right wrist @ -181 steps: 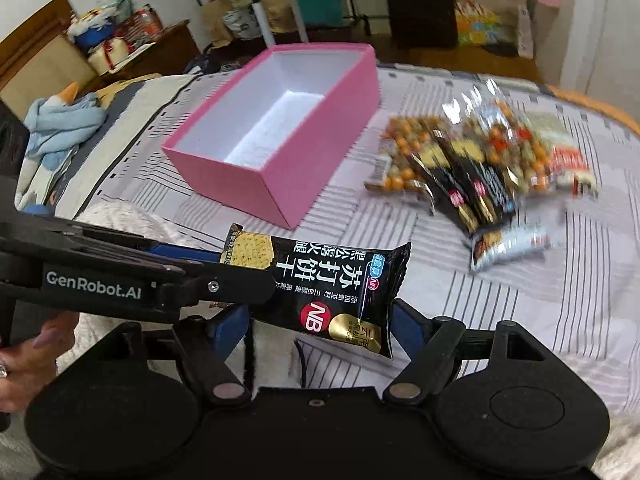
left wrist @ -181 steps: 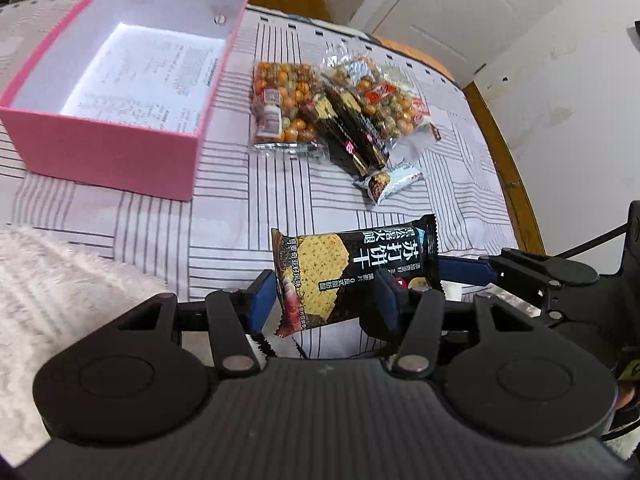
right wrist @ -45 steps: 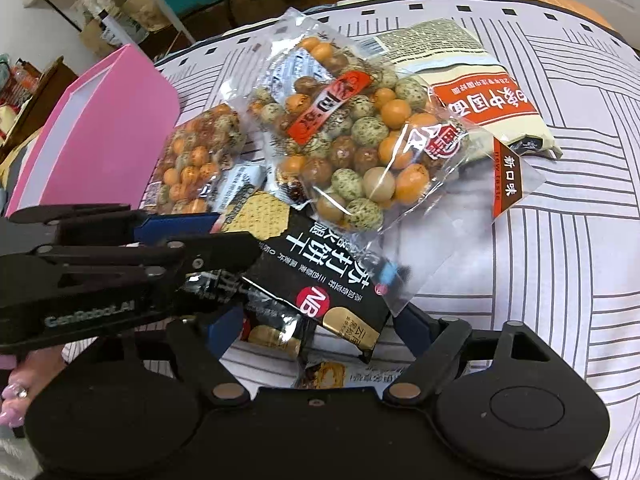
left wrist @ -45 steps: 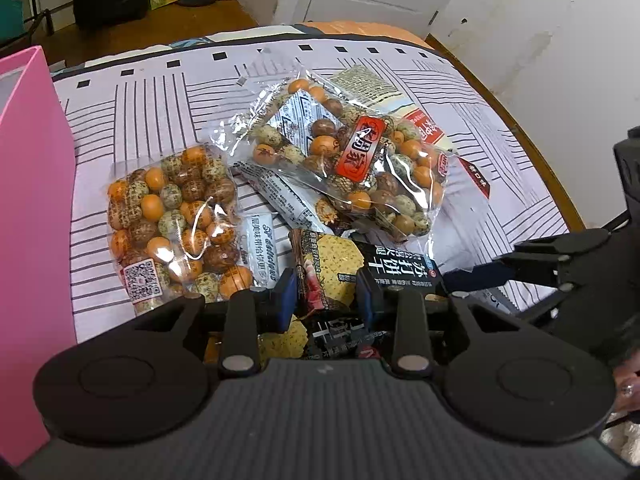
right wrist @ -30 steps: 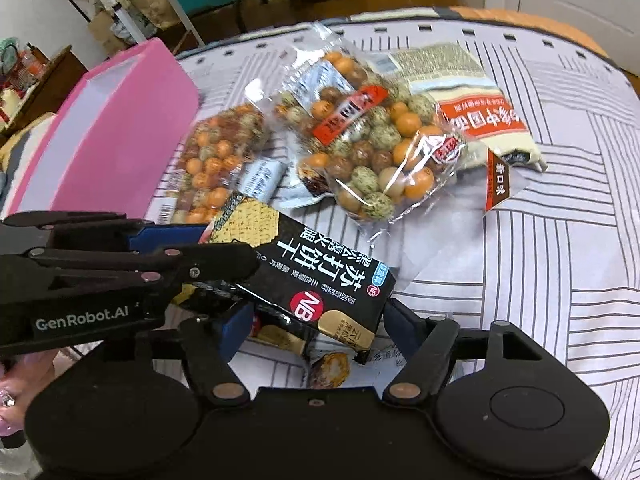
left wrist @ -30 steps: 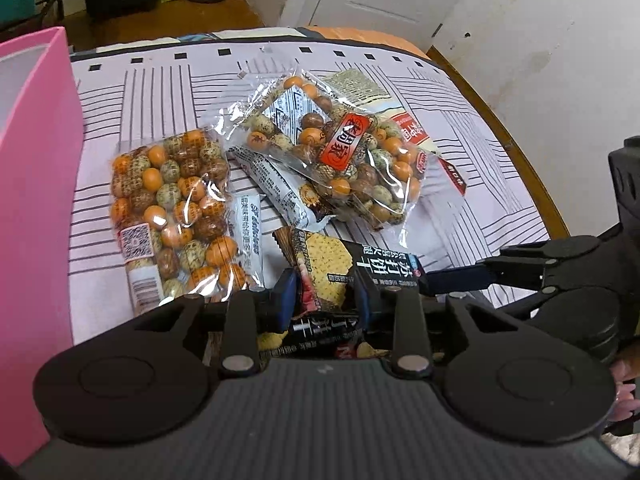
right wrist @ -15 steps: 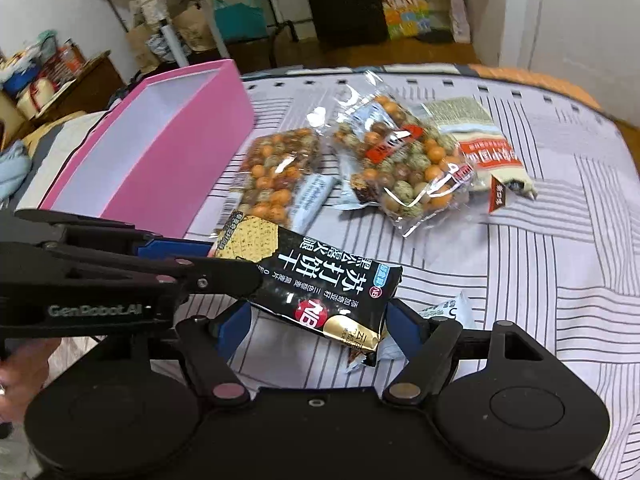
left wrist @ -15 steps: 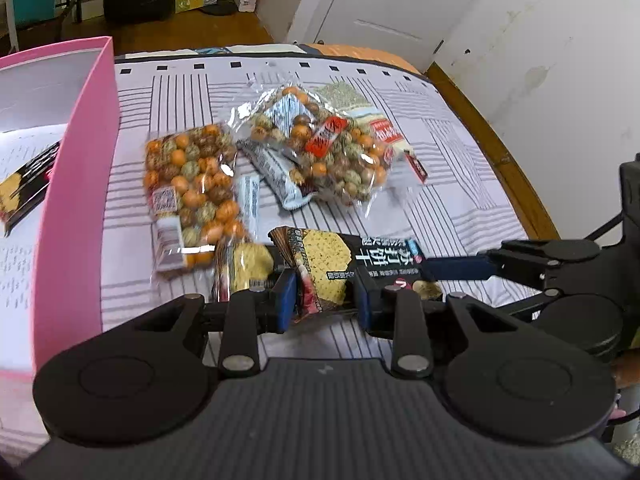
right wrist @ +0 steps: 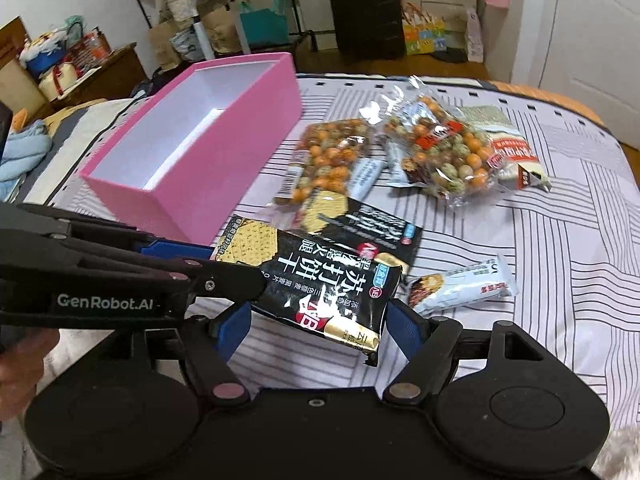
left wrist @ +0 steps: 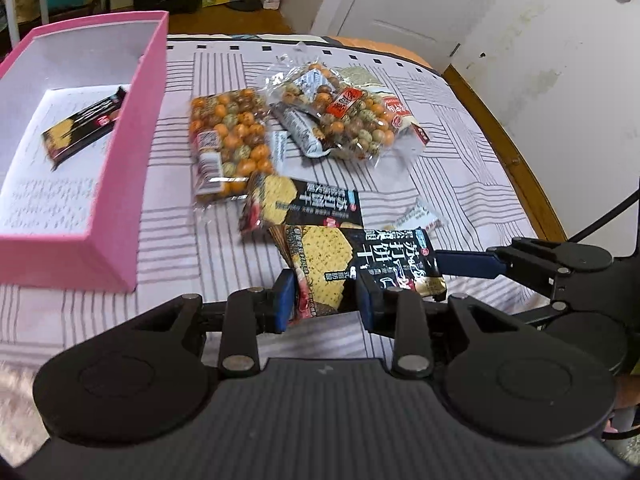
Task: Organize snacks
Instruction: 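Carry the packet into the pink box and open the left gripper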
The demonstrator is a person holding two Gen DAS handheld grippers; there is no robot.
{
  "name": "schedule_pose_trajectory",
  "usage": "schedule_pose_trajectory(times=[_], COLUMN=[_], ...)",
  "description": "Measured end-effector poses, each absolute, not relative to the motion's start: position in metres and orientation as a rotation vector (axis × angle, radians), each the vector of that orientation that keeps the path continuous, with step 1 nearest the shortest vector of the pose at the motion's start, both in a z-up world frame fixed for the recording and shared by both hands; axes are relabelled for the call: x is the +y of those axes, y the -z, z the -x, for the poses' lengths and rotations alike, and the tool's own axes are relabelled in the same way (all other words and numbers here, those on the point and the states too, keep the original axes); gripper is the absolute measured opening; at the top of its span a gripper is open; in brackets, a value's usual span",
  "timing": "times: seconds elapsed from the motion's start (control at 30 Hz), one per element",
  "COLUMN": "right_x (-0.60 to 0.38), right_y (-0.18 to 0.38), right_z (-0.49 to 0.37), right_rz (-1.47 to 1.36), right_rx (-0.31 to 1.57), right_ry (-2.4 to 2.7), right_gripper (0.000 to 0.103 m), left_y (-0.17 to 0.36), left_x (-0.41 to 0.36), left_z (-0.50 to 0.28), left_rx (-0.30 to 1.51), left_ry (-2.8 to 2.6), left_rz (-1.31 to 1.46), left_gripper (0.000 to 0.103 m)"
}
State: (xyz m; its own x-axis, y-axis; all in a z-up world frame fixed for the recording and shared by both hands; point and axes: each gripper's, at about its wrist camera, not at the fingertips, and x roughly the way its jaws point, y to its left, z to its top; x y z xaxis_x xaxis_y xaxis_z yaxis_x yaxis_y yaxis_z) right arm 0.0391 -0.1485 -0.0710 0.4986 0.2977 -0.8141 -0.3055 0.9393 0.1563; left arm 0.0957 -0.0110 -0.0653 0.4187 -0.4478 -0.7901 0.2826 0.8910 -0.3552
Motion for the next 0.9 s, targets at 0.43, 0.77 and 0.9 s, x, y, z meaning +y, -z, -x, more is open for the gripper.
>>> schedule_pose_trajectory(times=[0.43,0.77,0.9], right_x=[-0.089,-0.038,-0.021], right_y=[0.016,0.006,0.017], right_z=[-0.018,-0.072,-0.109], right_rz=[0.101,0.147,0.148], right_rx=[0.919,0.838,0.82], right_ry=[-0.478,-0.648,-0.694], right_gripper=[0.08,0.08,0.079], left_y=[0.012,-0.011,-0.002], left_x=[0.051,0.111,0.136], left_z=[-0.059,-0.067,-0.091], left_rx=[1.053,0.948,0.934], left_ry=[0.433,0.274,0.192], left_rz=[0.171,0.239,0.286], left_gripper=[0.031,0.031,0.03])
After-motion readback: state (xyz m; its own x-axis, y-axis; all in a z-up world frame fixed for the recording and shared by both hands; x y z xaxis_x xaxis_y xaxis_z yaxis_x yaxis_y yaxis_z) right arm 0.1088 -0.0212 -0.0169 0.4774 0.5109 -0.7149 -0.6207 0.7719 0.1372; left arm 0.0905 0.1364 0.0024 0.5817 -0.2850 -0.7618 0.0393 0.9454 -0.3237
